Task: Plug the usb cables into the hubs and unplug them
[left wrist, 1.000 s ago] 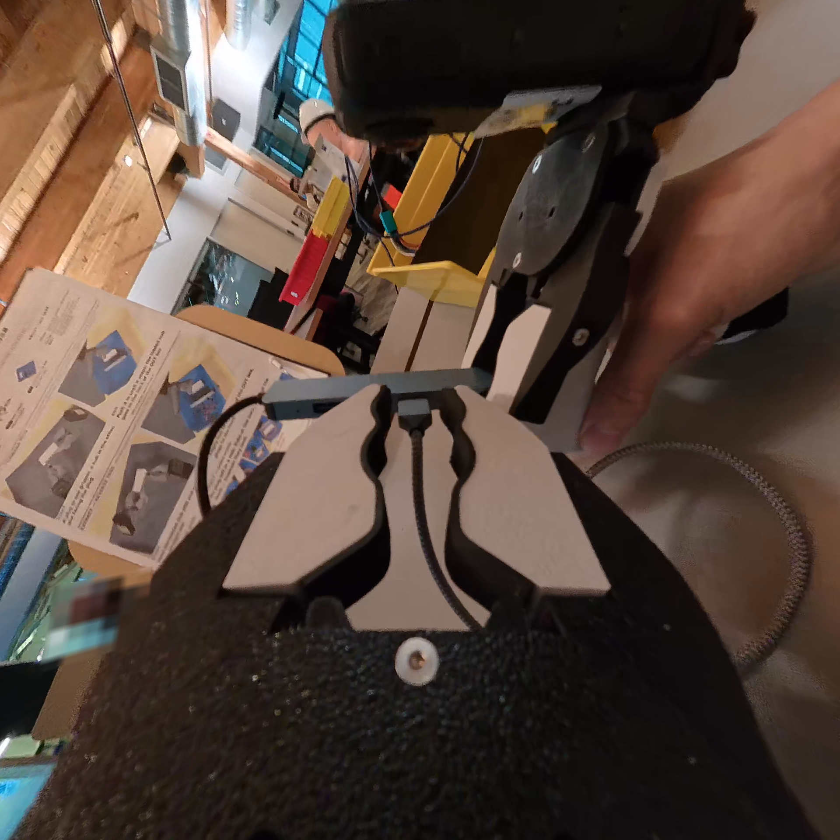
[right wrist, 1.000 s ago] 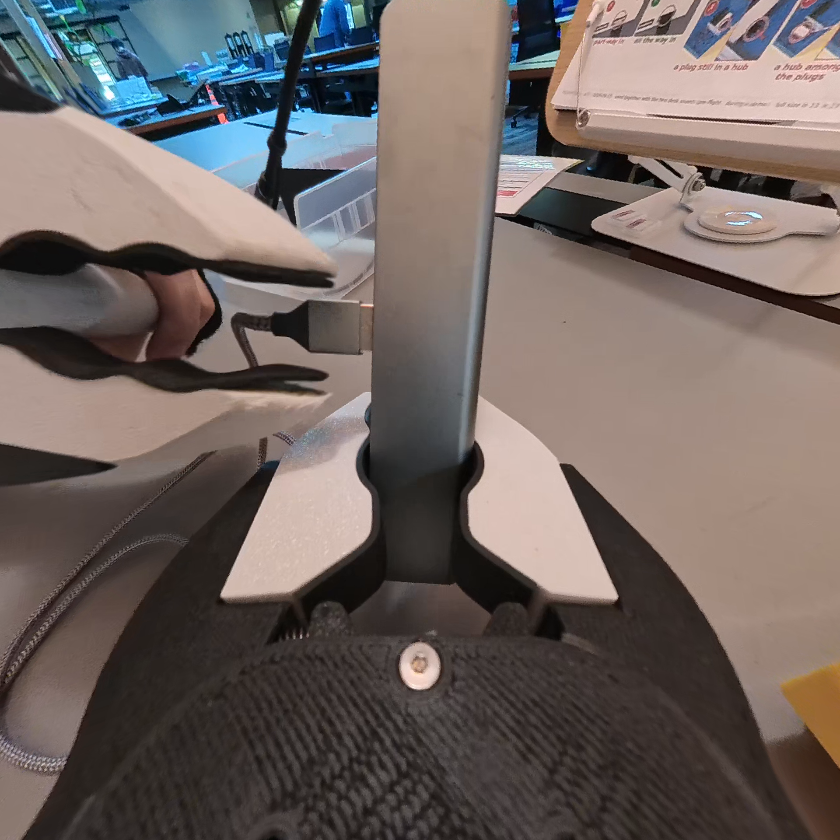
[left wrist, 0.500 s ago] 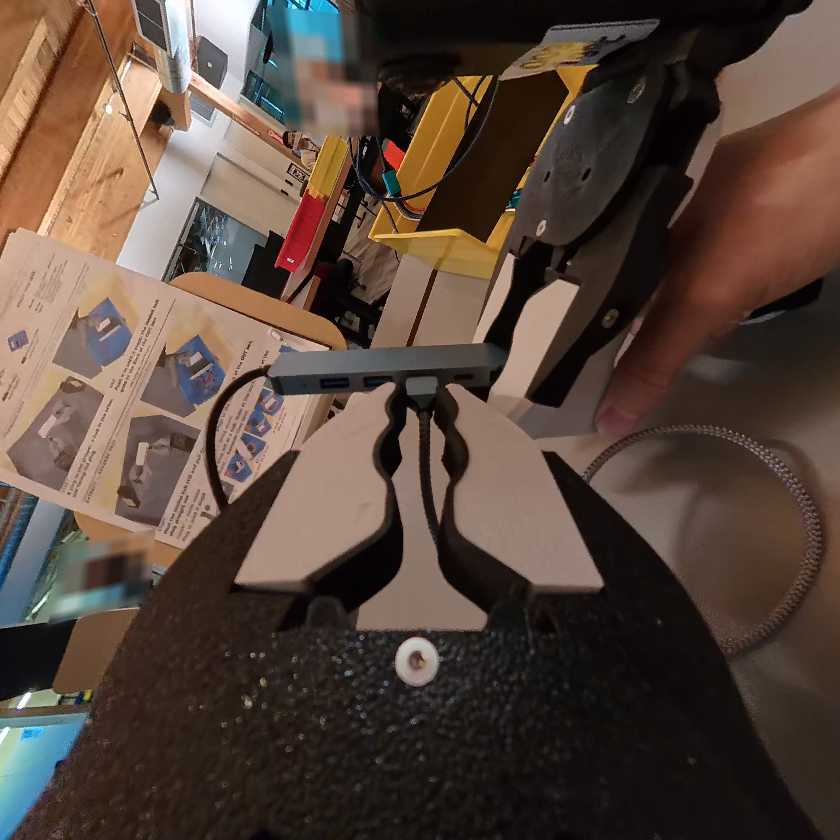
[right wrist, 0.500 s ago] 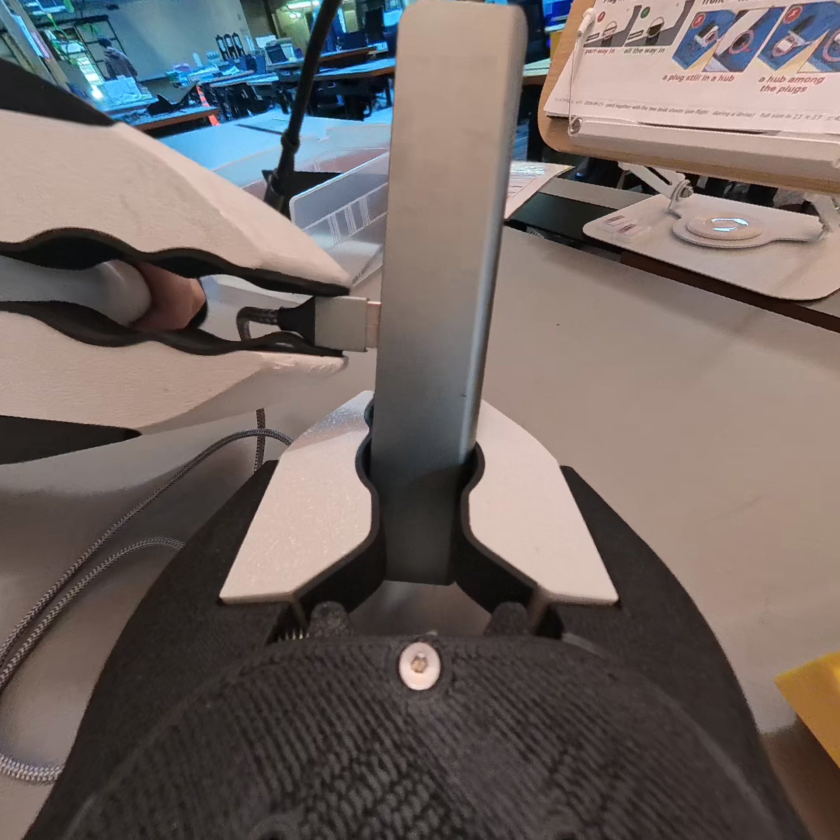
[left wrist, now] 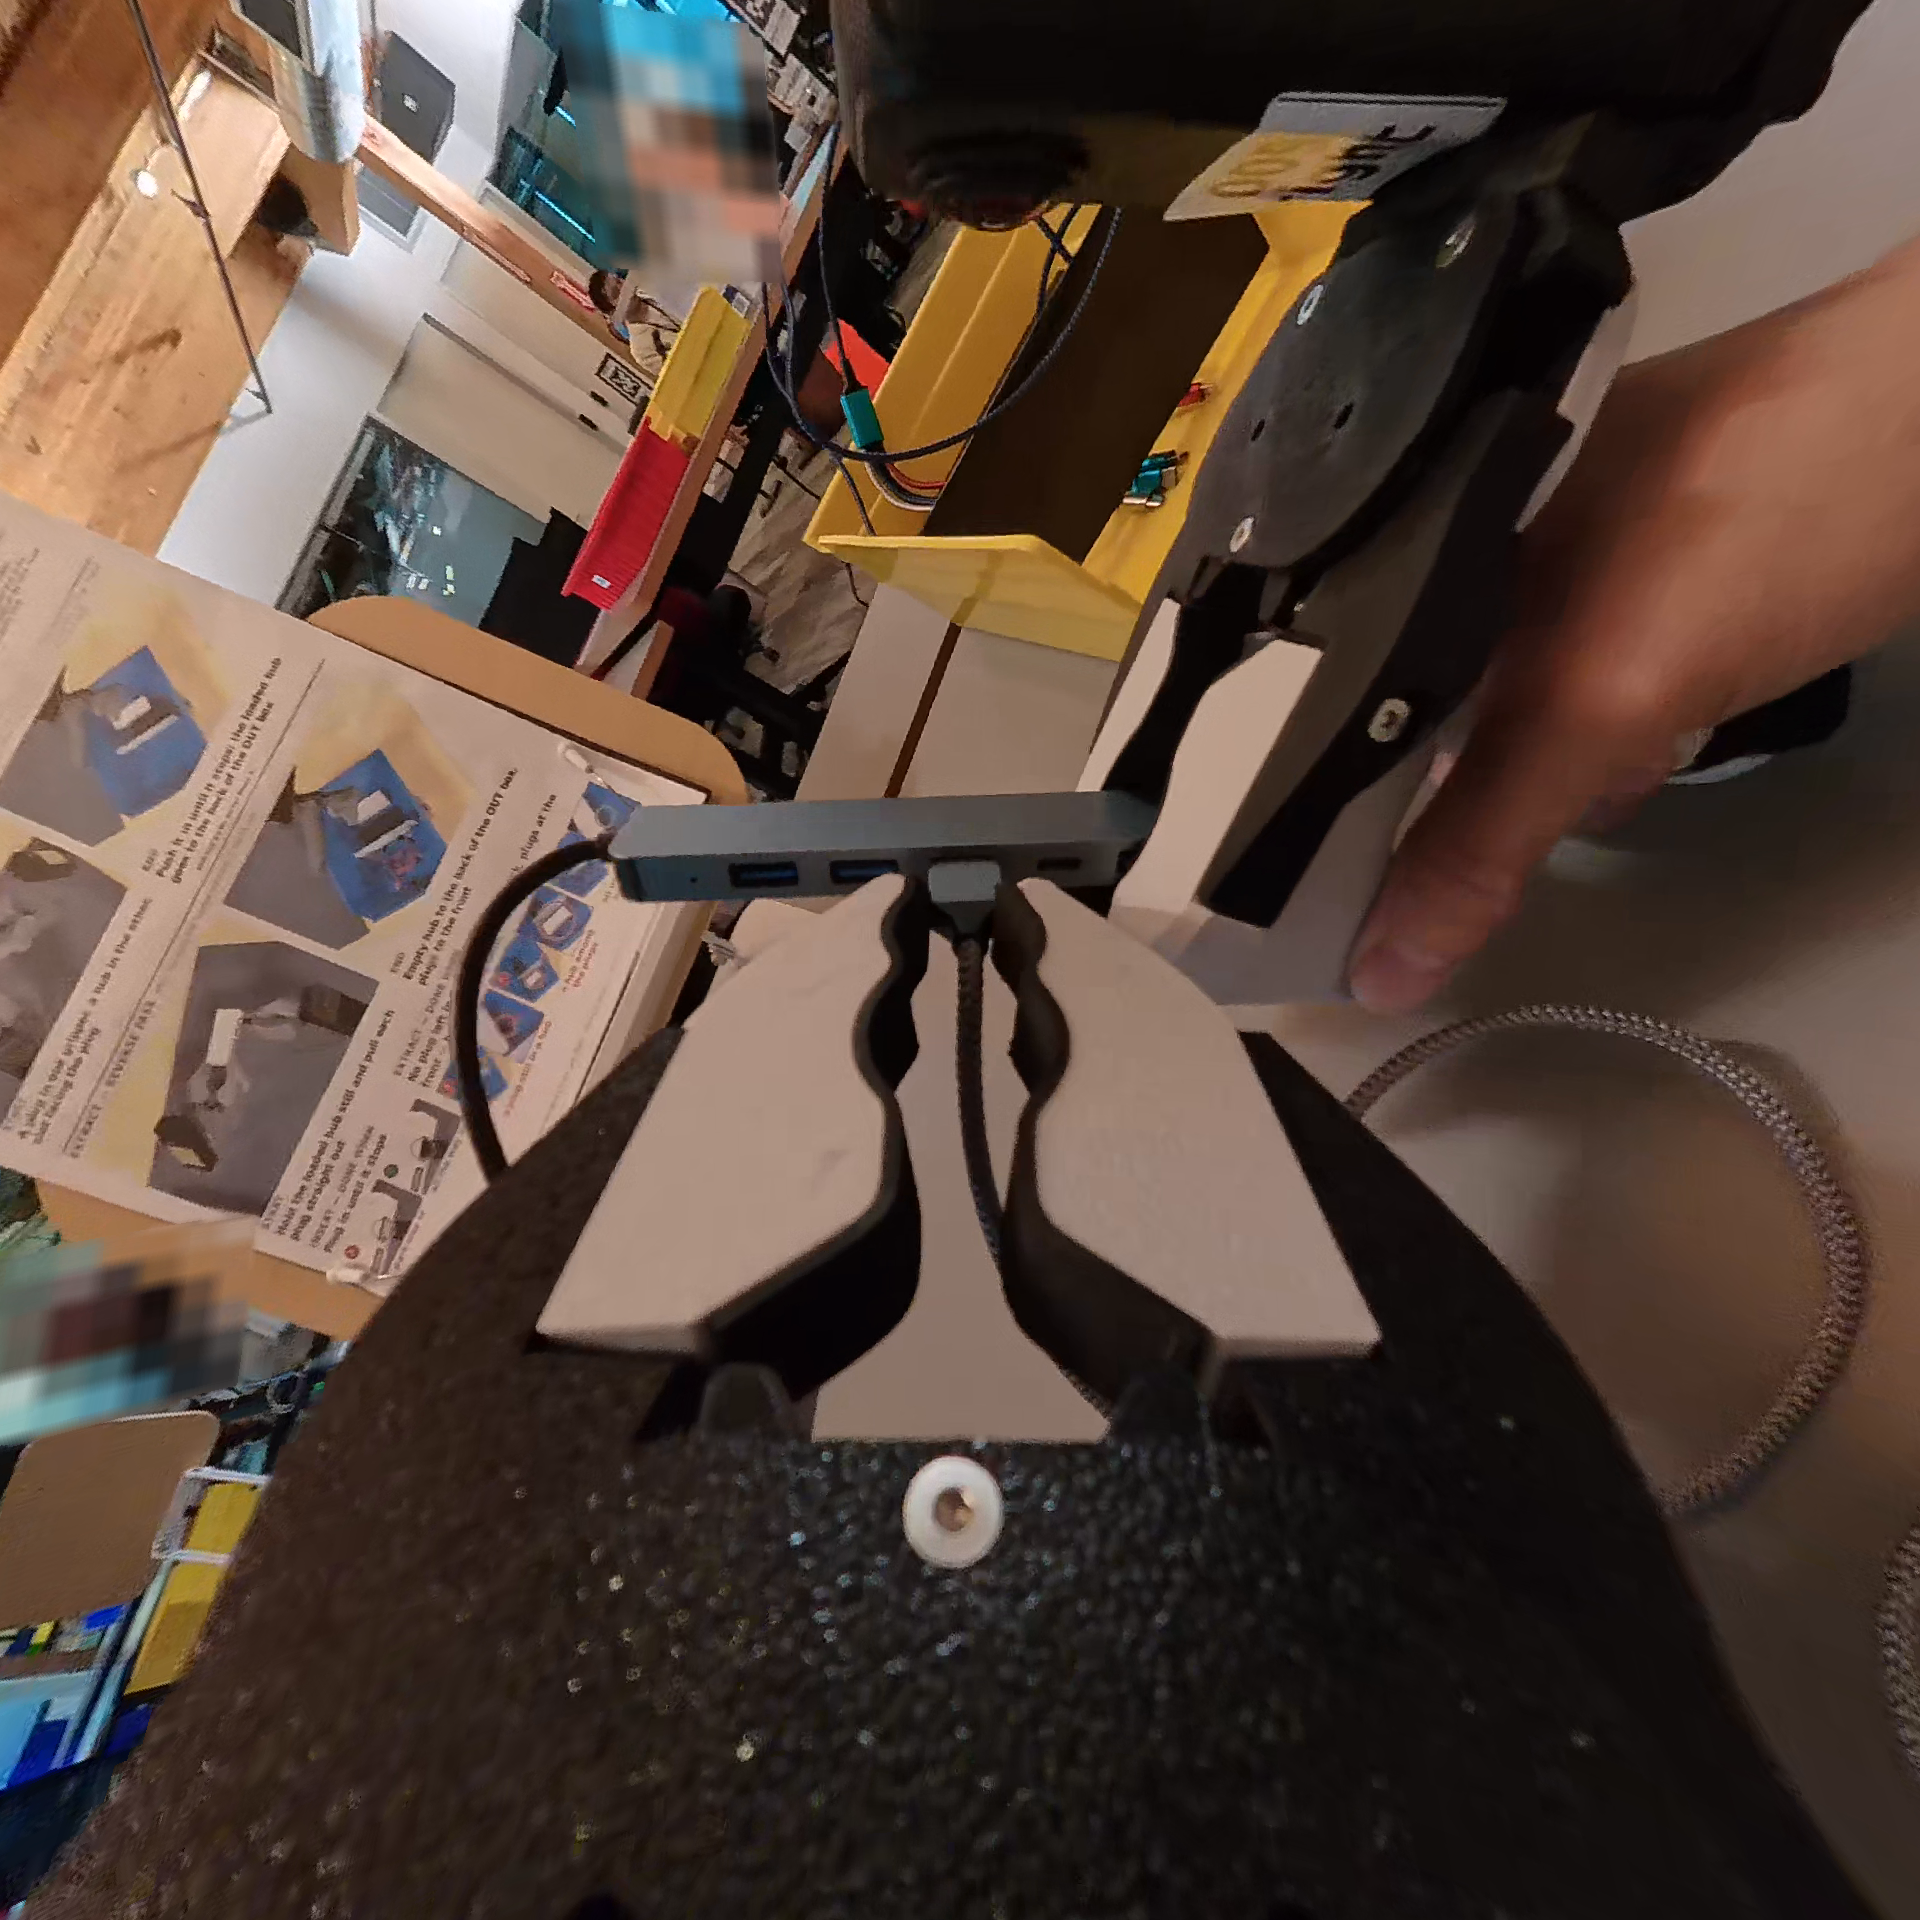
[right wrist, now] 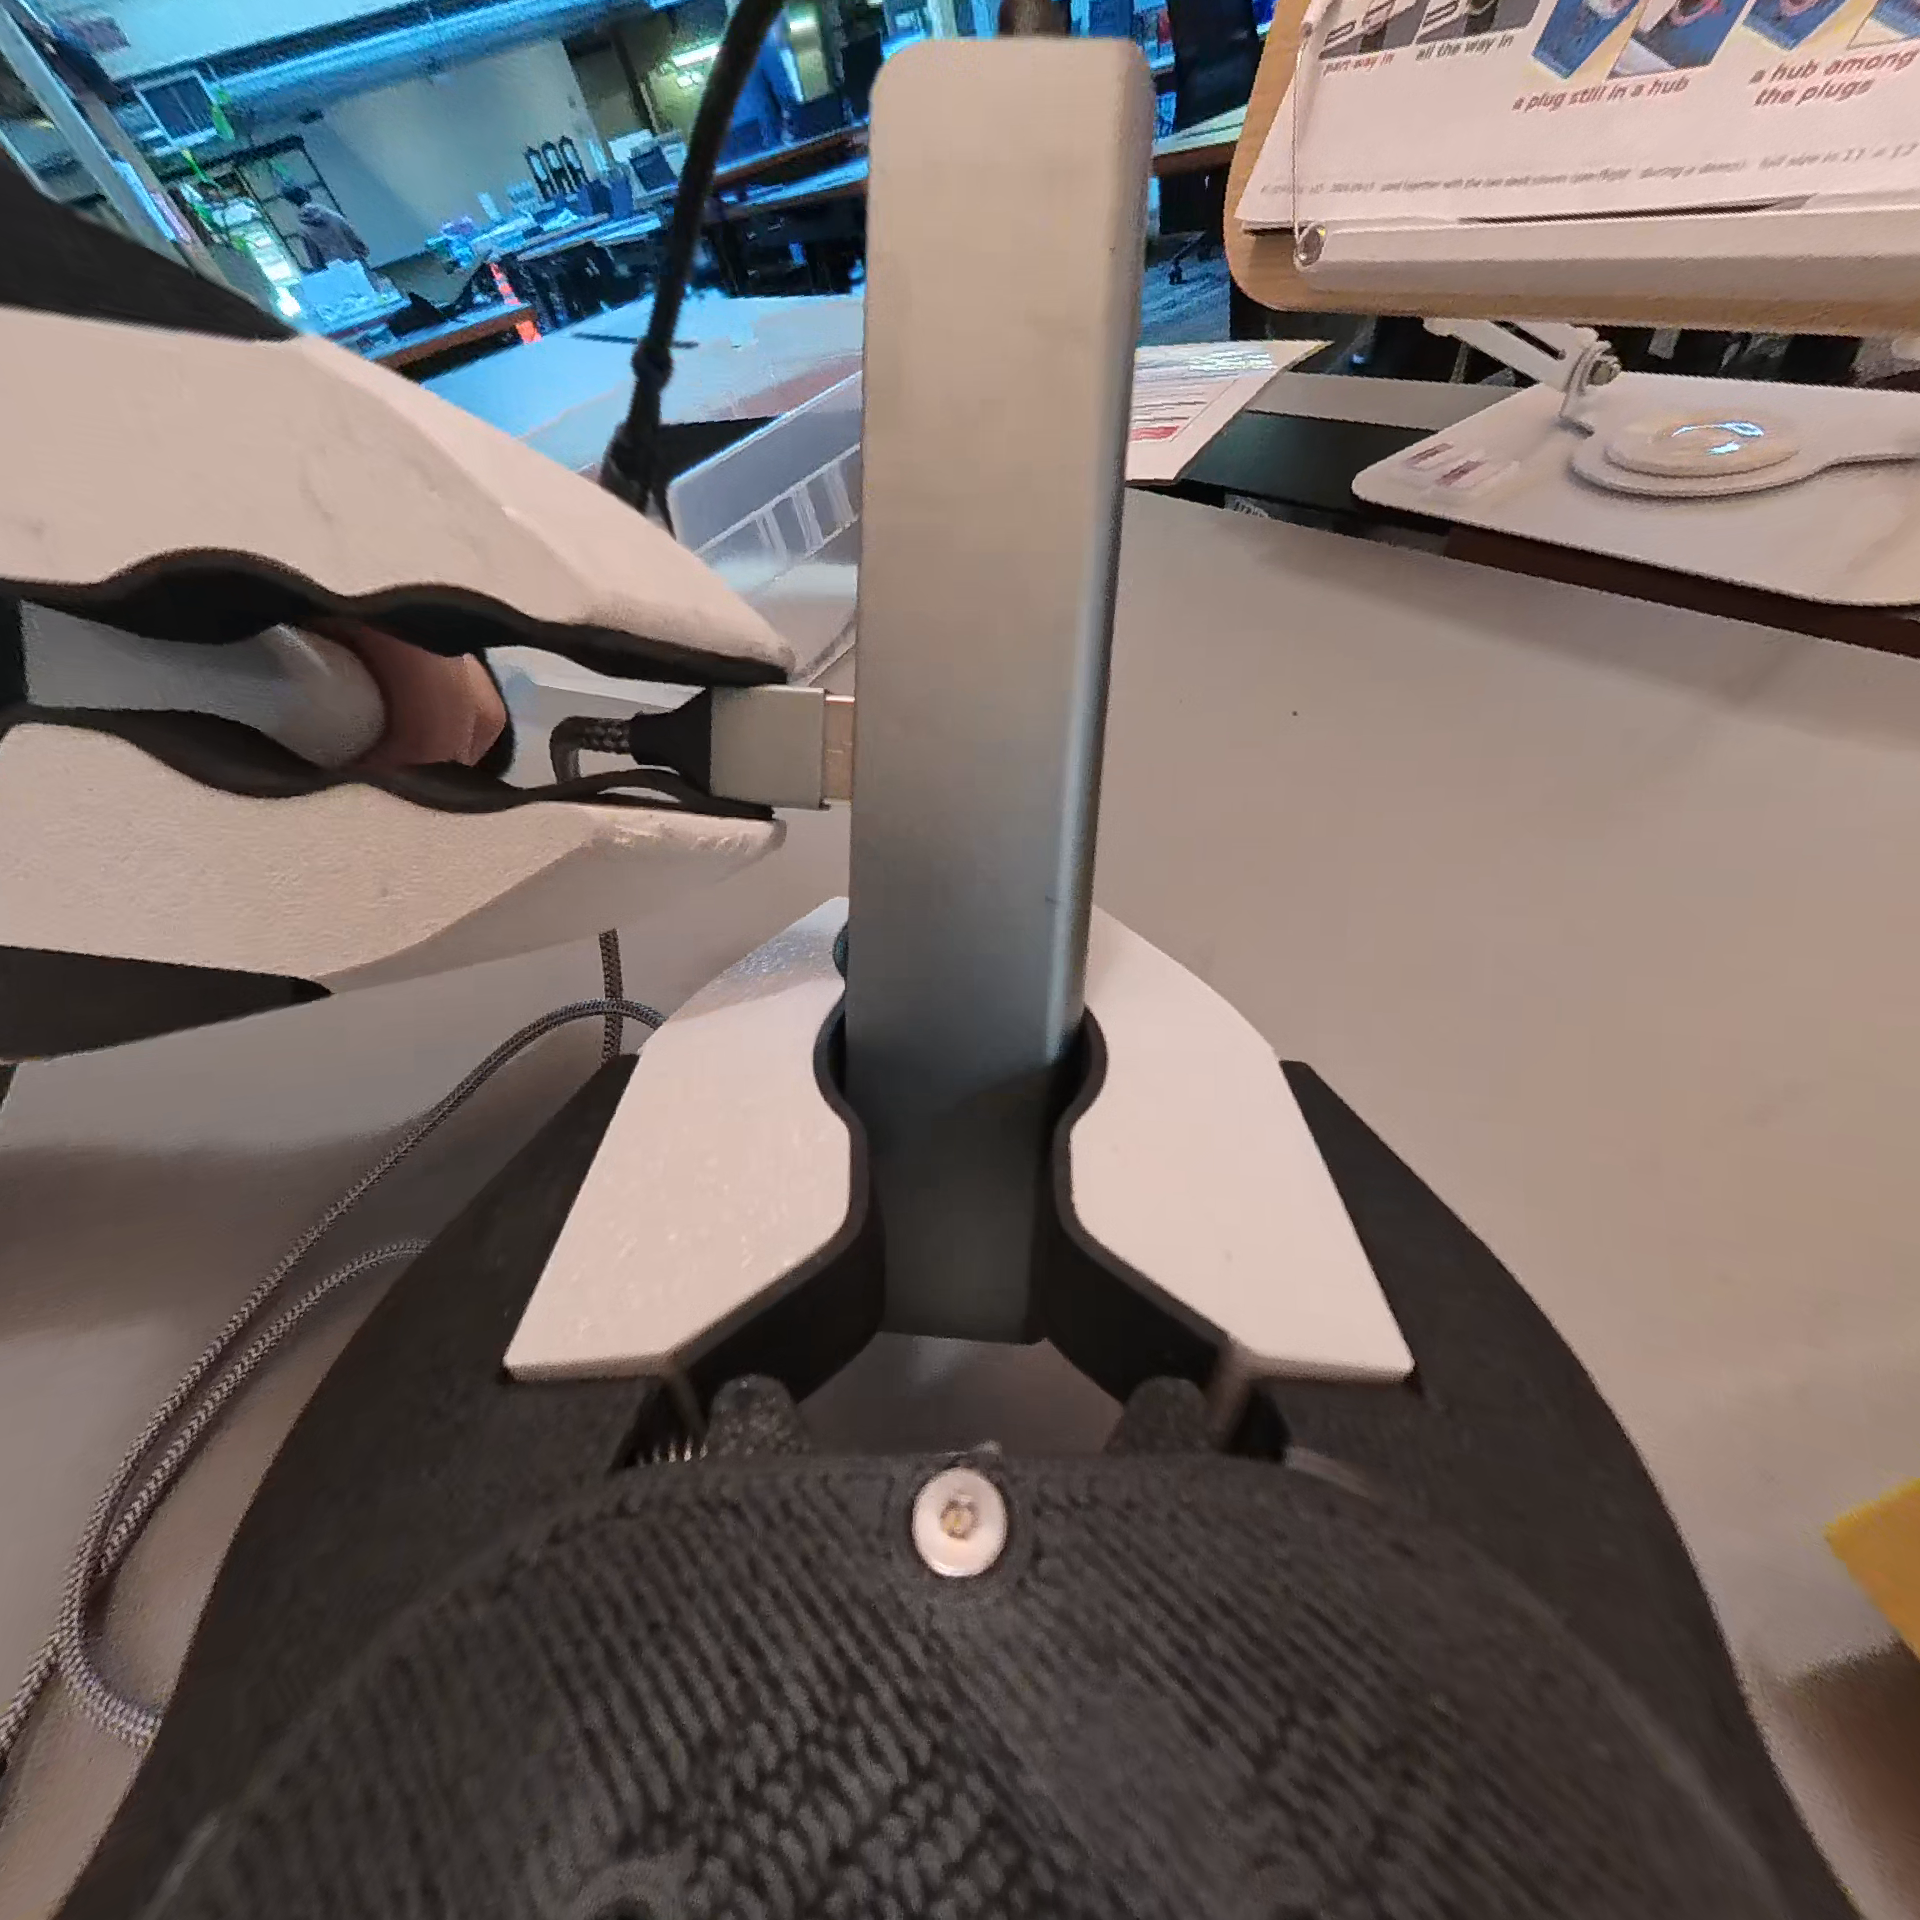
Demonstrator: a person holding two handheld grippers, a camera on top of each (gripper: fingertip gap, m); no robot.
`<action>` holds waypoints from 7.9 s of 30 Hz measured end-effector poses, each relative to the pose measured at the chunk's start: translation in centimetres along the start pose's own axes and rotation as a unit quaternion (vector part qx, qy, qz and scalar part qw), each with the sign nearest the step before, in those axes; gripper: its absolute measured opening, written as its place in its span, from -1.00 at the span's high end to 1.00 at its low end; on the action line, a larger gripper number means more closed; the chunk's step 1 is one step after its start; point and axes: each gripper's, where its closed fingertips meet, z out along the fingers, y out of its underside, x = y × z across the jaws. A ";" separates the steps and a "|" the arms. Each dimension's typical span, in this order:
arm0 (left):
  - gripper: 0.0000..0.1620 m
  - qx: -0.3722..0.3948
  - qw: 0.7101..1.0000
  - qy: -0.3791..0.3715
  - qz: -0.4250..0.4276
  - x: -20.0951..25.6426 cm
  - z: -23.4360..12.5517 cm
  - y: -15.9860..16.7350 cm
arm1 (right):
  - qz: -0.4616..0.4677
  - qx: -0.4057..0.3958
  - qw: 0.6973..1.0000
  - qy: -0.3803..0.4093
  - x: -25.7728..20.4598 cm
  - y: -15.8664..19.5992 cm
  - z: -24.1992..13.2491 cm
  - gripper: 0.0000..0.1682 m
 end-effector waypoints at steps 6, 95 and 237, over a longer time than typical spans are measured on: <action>0.84 -0.005 1.000 -0.025 0.012 -0.2 -1.2 0.4 | 0.059 0.032 0.998 -0.007 1.1 -0.7 -0.7 0.61; 0.94 -0.034 0.999 -0.014 0.021 0.1 -1.6 1.0 | 0.008 -0.006 1.000 -0.029 -0.7 0.1 0.4 0.61; 0.78 -0.033 0.988 -0.053 0.138 0.8 -1.7 -1.1 | -0.116 0.075 0.990 0.039 -0.5 -2.1 -0.1 0.58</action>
